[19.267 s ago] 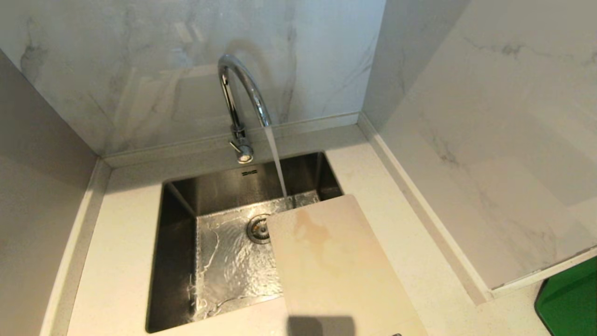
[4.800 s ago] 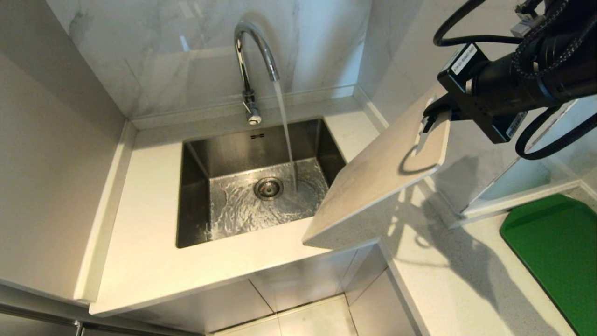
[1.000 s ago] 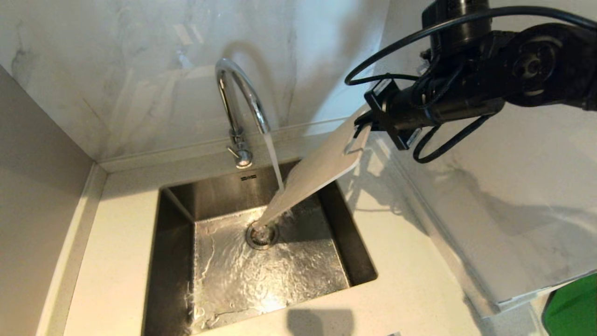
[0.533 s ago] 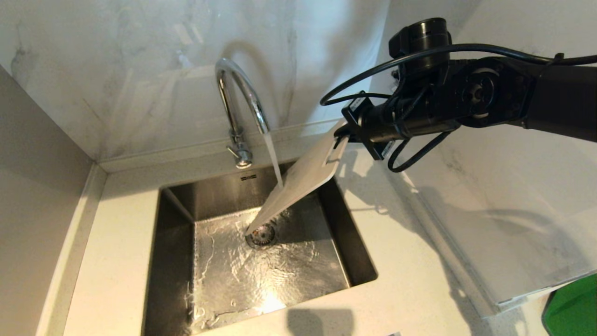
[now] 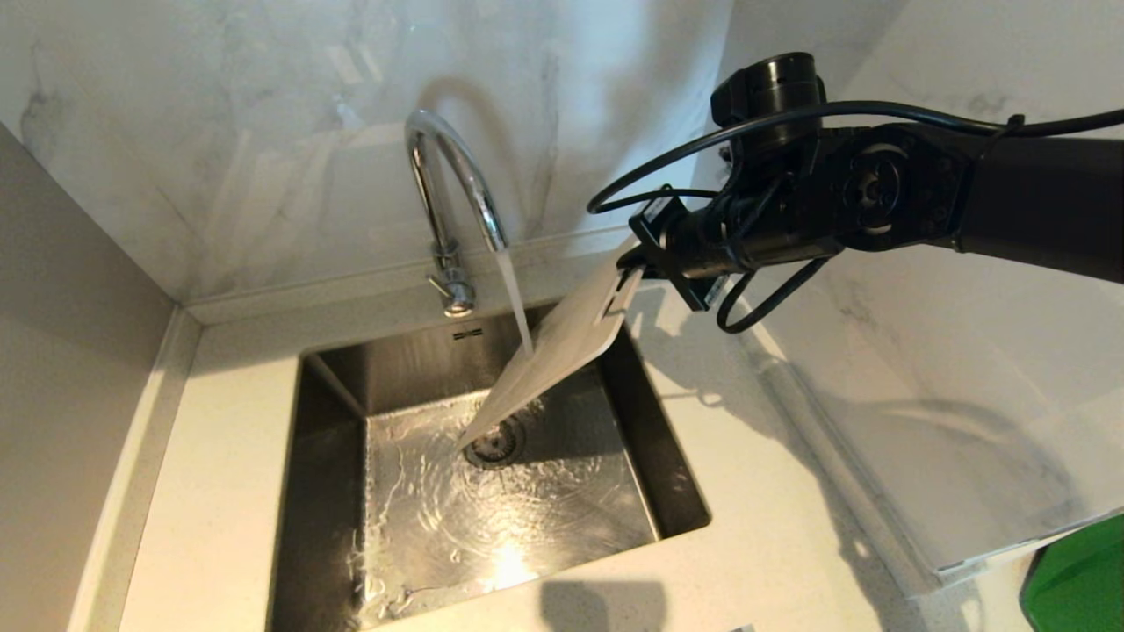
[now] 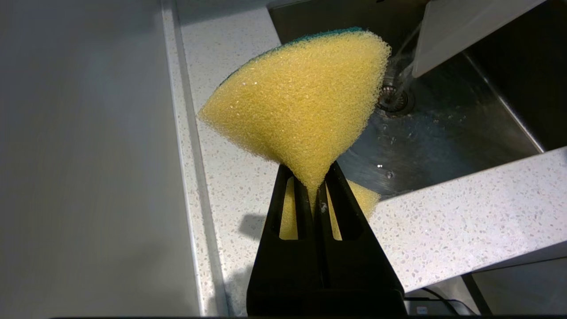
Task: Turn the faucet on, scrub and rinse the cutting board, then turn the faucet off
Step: Scrub the cutting board underwater
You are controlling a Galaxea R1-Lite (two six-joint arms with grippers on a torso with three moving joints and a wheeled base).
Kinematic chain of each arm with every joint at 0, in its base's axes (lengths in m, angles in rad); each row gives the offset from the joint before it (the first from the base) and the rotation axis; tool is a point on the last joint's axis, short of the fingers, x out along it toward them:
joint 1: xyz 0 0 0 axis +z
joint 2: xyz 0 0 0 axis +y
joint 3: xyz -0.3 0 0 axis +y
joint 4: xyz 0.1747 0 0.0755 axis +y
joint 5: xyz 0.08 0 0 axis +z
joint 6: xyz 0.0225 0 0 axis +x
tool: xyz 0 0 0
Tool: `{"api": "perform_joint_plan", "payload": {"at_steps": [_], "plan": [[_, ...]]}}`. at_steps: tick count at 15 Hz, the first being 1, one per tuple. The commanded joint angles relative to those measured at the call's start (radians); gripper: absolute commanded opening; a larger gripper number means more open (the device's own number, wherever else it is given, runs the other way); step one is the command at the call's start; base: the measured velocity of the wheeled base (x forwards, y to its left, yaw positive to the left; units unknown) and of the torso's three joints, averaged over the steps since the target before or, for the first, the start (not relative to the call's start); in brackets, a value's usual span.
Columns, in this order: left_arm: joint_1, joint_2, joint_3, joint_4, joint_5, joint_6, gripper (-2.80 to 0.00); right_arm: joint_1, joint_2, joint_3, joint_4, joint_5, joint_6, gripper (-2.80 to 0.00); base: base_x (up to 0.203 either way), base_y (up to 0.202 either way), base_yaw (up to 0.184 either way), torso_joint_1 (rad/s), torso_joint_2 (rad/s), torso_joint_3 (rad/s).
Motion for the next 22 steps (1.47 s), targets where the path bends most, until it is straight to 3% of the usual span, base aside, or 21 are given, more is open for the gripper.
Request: {"api": "perform_joint_plan", "payload": {"at_steps": [1, 7, 13, 15, 16, 19, 22], "plan": [[0.0, 0.001, 0.002, -0.001, 0.001, -0.002, -2.8, 0.002, -0.005, 0.0, 0.005, 0.0, 0.005, -2.8, 0.0, 0.0, 0.0, 0.0, 0.0, 0.0], [0.0, 0.001, 0.002, -0.001, -0.001, -0.002, -2.8, 0.001, -0.105, 0.0, 0.082, -0.018, -0.007, -2.8, 0.0, 0.0, 0.0, 0.0, 0.0, 0.0], [0.0, 0.001, 0.002, -0.001, -0.008, 0.004, -2.8, 0.017, -0.352, 0.0, 0.582, -0.174, -0.084, -2.8, 0.0, 0.0, 0.0, 0.0, 0.0, 0.0], [0.0, 0.001, 0.002, 0.0, -0.01, 0.015, -2.8, 0.048, -0.402, 0.0, 0.736, -0.248, -0.166, -2.8, 0.0, 0.0, 0.0, 0.0, 0.0, 0.0], [0.0, 0.001, 0.002, -0.001, -0.01, 0.017, -2.8, 0.056, -0.416, 0.0, 0.766, -0.284, -0.206, -2.8, 0.0, 0.0, 0.0, 0.0, 0.0, 0.0], [0.0, 0.001, 0.002, -0.002, -0.007, -0.003, -2.8, 0.069, -0.431, 0.0, 0.743, -0.294, -0.239, -2.8, 0.0, 0.0, 0.0, 0.0, 0.0, 0.0], [0.0, 0.001, 0.0, 0.001, -0.008, -0.002, -2.8, 0.072, -0.44, -0.001, 0.736, -0.297, -0.382, -2.8, 0.0, 0.0, 0.0, 0.0, 0.0, 0.0]]}}
